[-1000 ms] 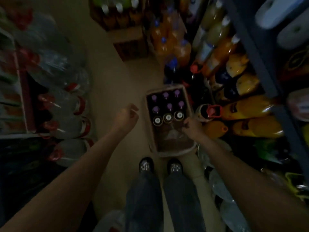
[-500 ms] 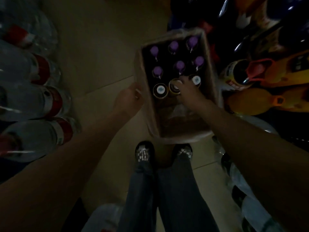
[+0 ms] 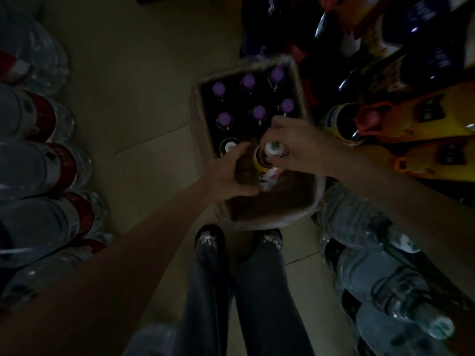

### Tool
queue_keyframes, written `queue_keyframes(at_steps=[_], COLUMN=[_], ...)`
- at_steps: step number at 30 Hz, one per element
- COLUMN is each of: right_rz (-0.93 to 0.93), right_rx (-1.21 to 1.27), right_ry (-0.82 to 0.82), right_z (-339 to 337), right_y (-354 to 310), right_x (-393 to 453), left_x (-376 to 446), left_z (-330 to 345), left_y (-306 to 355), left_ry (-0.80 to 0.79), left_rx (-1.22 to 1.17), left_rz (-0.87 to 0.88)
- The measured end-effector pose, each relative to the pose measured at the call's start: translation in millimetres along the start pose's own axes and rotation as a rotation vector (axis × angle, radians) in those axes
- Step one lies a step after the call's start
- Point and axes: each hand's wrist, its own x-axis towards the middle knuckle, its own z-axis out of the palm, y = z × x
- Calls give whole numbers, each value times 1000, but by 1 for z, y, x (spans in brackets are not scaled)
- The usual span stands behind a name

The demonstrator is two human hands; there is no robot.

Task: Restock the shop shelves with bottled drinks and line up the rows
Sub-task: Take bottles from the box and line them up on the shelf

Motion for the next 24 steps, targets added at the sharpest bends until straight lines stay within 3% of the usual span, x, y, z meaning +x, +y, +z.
queue_keyframes(at_steps=[2, 4, 7, 9, 10, 12, 15, 20, 24], right_rz=[-80, -52, 234, 460, 513, 532, 515, 481, 404], right_rx=[56, 142, 611, 632, 452, 71, -173, -394, -272], right_ry=[107, 241, 386, 490, 452, 194, -112, -88, -88], right_z=[-32, -46, -33, -7, 10, 45, 91, 92, 56], right_y=[-14, -17, 8, 39, 57, 83, 93, 70, 55], right_x=[-1, 3, 16, 25, 28, 30, 39, 54, 32], left_x=[2, 5, 9, 7, 4, -1, -11, -15, -21], left_z=[5, 7, 0, -6, -8, -13, -21, -30, -33], left_y=[16, 31, 31, 18, 10, -7, -33, -54, -22], left_ry=[-79, -41, 59, 115, 146, 189, 233, 198, 161], left_rx=[-151, -286, -370, -434, -457, -498, -537, -425, -319], left_rz=[40, 13, -91, -177, -218, -260, -276, -282, -253])
